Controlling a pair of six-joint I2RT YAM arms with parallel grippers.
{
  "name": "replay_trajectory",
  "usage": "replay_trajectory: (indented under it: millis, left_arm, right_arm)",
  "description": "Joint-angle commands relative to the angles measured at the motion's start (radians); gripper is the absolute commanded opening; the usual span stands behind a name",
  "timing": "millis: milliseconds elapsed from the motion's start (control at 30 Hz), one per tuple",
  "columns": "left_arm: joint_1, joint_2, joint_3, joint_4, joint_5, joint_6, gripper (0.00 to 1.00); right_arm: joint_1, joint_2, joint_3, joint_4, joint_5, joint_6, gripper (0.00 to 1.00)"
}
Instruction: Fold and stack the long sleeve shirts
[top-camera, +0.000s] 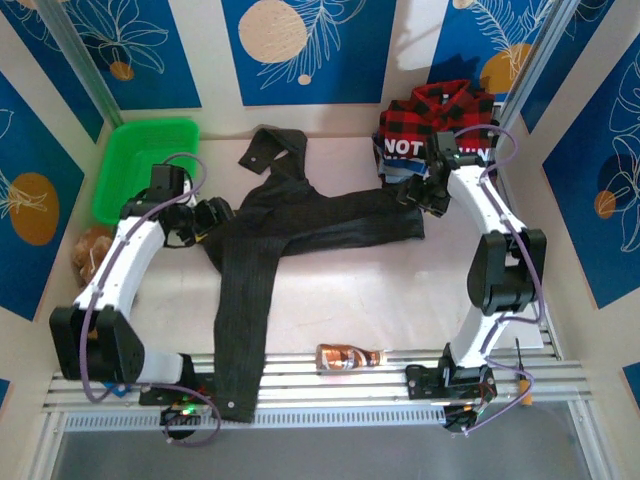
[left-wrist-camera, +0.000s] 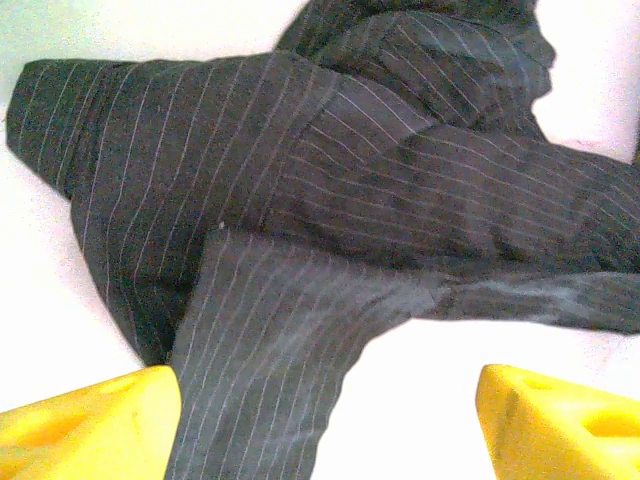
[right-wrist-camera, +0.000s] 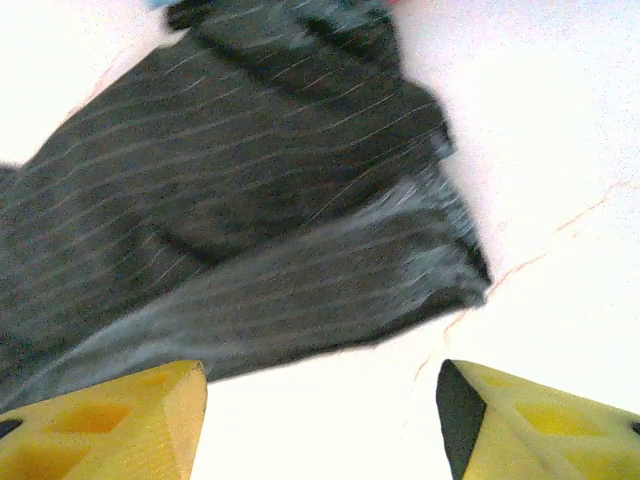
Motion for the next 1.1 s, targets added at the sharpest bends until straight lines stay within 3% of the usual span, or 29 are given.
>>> replay_trajectory:
  millis: [0, 133, 267, 467, 633, 767, 1067]
  left_arm:
    - [-0.021, -0.004, -0.064, -0.106, -0.045, 0.036, 0.75]
    - [-0.039, 0.07, -0.076, -0.054, -0.065, 0.041, 0.51]
    - [-0.069, 0.203, -0.037, 0.0, -0.086, 0.049, 0.45]
    - [-0.091, 0.401, 0.051, 0.068, -0.171, 0.037, 0.44]
    - [-0.089, 0.481, 0.105, 0.061, -0.284, 0.05, 0.45]
    - [-0.088, 0.528, 0.102, 0.051, -0.313, 0.052, 0.46]
    - [-0.084, 0.431, -0.087, 0.044, -0.327, 0.019, 0.46]
  right_arm:
    - [0.071, -0.001, -0.078, -0.003, 0.01, -0.048, 0.62]
    - [0.14, 0.081, -0.069, 0.015, 0.004, -0.01, 0.55]
    - [0.196, 0.168, -0.048, 0.068, 0.015, 0.01, 0.49]
    - [0.236, 0.313, 0.057, 0.06, 0.098, 0.025, 0.44]
    - [0.247, 0.403, 0.133, 0.003, 0.205, 0.029, 0.43]
    - [0.258, 0.446, 0.155, -0.05, 0.254, 0.037, 0.43]
    - [0.302, 0.326, -0.072, -0.068, 0.219, 0.076, 0.42]
